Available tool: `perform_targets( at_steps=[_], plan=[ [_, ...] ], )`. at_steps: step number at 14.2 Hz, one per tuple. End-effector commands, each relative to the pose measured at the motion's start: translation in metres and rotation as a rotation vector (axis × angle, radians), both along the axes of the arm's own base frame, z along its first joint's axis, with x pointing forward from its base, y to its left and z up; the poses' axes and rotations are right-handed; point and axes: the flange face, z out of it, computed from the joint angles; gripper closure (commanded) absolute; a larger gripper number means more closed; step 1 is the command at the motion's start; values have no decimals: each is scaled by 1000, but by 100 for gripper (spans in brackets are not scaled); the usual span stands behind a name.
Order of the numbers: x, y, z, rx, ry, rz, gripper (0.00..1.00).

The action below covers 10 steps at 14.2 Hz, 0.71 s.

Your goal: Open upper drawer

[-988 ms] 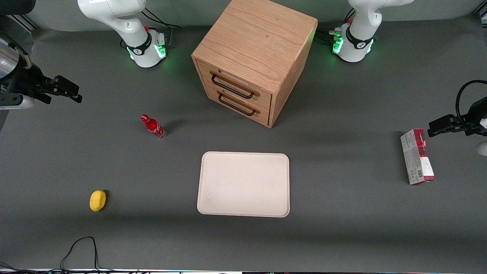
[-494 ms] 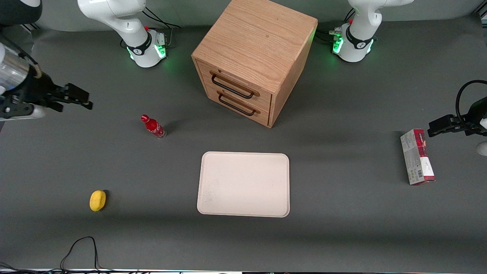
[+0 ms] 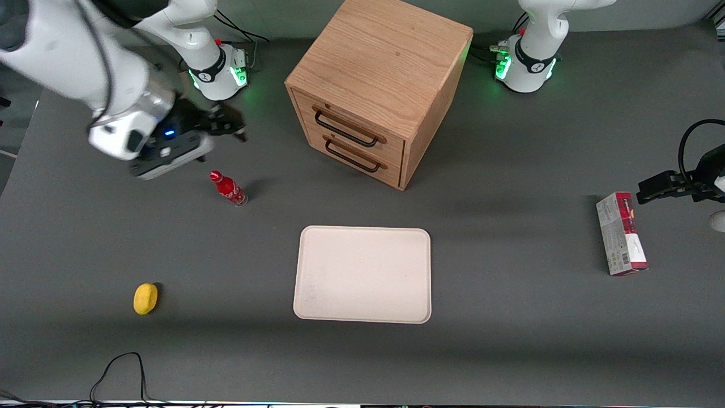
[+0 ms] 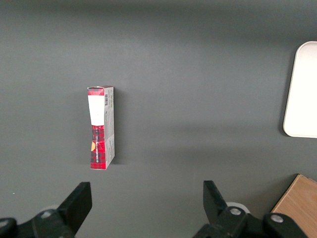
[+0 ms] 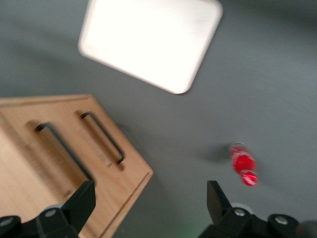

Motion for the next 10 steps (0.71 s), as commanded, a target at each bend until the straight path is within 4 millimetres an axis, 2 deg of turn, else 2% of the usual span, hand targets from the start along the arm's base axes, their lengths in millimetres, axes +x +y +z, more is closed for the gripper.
perform_targets(
  at_steps=[1,3,5,7,10],
  plan=[
    [-17,50,-6,103,37,238,0],
    [-16,72,-27,273,144,296,0],
    [-25,98,-44,332,180,400,0],
    [-29,108,-60,322,195,447,0],
    [-40,117,-101,272,186,516,0]
  ],
)
